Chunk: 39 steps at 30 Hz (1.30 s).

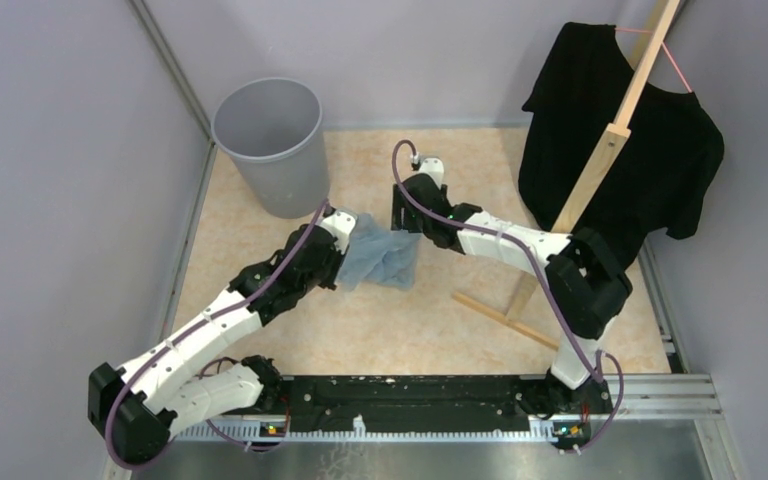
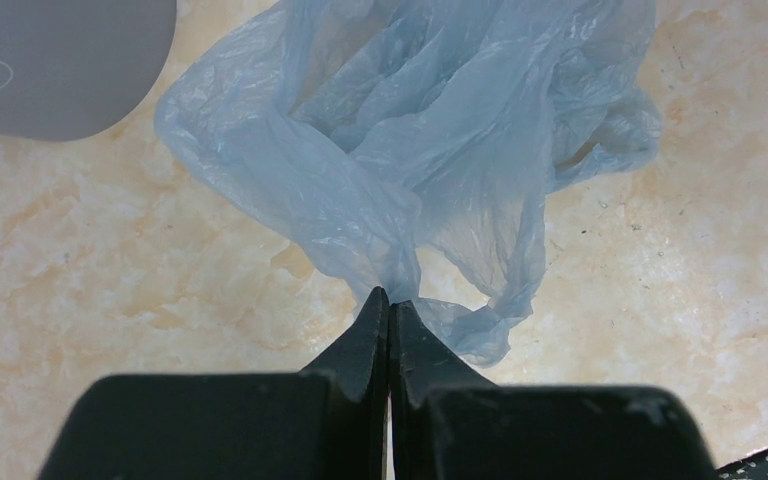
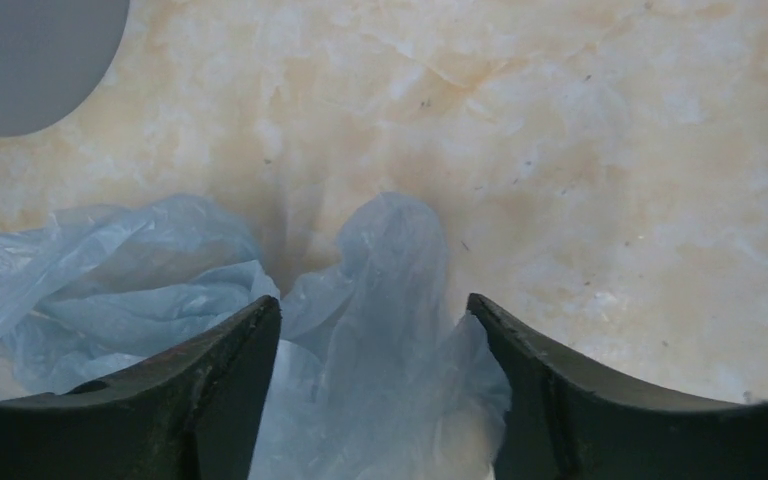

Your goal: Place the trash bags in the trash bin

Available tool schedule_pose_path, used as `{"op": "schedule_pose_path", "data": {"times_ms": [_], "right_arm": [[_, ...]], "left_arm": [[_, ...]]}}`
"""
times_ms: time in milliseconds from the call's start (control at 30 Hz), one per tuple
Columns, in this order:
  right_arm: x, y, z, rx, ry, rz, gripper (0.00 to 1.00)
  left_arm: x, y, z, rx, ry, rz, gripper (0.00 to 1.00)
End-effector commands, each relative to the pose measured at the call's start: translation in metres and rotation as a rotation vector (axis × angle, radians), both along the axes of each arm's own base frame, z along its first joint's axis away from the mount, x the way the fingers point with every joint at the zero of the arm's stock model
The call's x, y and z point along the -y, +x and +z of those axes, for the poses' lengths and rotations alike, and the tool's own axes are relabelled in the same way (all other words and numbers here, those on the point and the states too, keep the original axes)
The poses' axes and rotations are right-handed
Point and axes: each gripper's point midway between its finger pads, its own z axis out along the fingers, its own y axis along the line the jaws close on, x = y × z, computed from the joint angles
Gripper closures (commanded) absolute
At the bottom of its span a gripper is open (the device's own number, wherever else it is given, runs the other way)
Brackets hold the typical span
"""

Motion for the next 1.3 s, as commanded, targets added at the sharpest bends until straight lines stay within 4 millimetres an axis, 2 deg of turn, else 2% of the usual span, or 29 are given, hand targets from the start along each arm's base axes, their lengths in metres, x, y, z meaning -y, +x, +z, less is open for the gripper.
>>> {"op": "schedule_pose_path", "data": {"times_ms": [0, 33, 100, 267, 367, 467, 500, 567, 633, 667, 700, 767, 833, 900, 967, 1133, 1267], "right_arm": [[-0.021, 0.002, -0.010, -0.033, 0.051, 0.067, 0.44], [-0.025, 0.001, -0.006, -0.031, 0.053, 0.090, 0.52], [-0.029, 0.001, 0.014, 0.006, 0.054, 0.126, 0.70], [-0.033, -0.007, 0.113, 0.236, 0.006, 0.202, 0.98], [-0.033, -0.020, 0.166, 0.372, -0.031, 0.231, 1.00], [-0.052, -0.051, 0.189, 0.509, -0.029, 0.349, 1.00], [-0.062, -0.065, 0.182, 0.543, -0.020, 0.410, 1.00], [-0.079, -0.094, 0.150, 0.551, 0.019, 0.541, 0.90], [-0.091, -0.121, 0.104, 0.473, 0.099, 0.628, 0.84], [-0.094, -0.135, 0.068, 0.396, 0.130, 0.671, 0.81], [-0.100, -0.148, 0.049, 0.341, 0.191, 0.706, 0.76], [-0.111, -0.172, 0.021, 0.243, 0.284, 0.785, 0.70], [-0.118, -0.181, 0.009, 0.177, 0.295, 0.817, 0.68], [-0.115, -0.178, 0.011, 0.163, 0.262, 0.799, 0.63], [-0.108, -0.169, 0.023, 0.179, 0.219, 0.753, 0.51], [-0.081, -0.152, 0.062, 0.225, 0.138, 0.625, 0.31], [-0.056, -0.130, 0.105, 0.316, 0.170, 0.452, 0.14]], "left_arm": [[0.000, 0.003, 0.010, 0.042, -0.033, 0.012, 1.00], [0.000, 0.003, 0.010, 0.043, -0.035, 0.015, 1.00], [-0.001, 0.004, 0.011, 0.047, -0.036, 0.026, 1.00], [-0.005, 0.007, 0.009, 0.046, -0.018, 0.053, 1.00], [-0.014, 0.011, 0.011, 0.062, -0.006, 0.102, 1.00], [-0.028, 0.017, 0.017, 0.095, -0.004, 0.174, 1.00], [-0.033, 0.018, 0.019, 0.108, -0.004, 0.199, 1.00], [-0.040, 0.021, 0.019, 0.123, -0.004, 0.233, 1.00], [-0.046, 0.024, 0.019, 0.131, -0.001, 0.264, 1.00], [-0.048, 0.024, 0.019, 0.131, 0.002, 0.277, 1.00], [-0.050, 0.025, 0.018, 0.128, 0.005, 0.288, 1.00], [-0.050, 0.027, 0.018, 0.126, 0.000, 0.286, 1.00], [-0.048, 0.028, 0.015, 0.111, -0.004, 0.276, 1.00], [-0.048, 0.028, 0.013, 0.099, 0.000, 0.272, 1.00], [-0.048, 0.028, 0.012, 0.094, 0.002, 0.271, 1.00], [-0.046, 0.027, 0.012, 0.094, -0.007, 0.258, 1.00], [-0.045, 0.028, 0.011, 0.086, -0.003, 0.250, 1.00]]}}
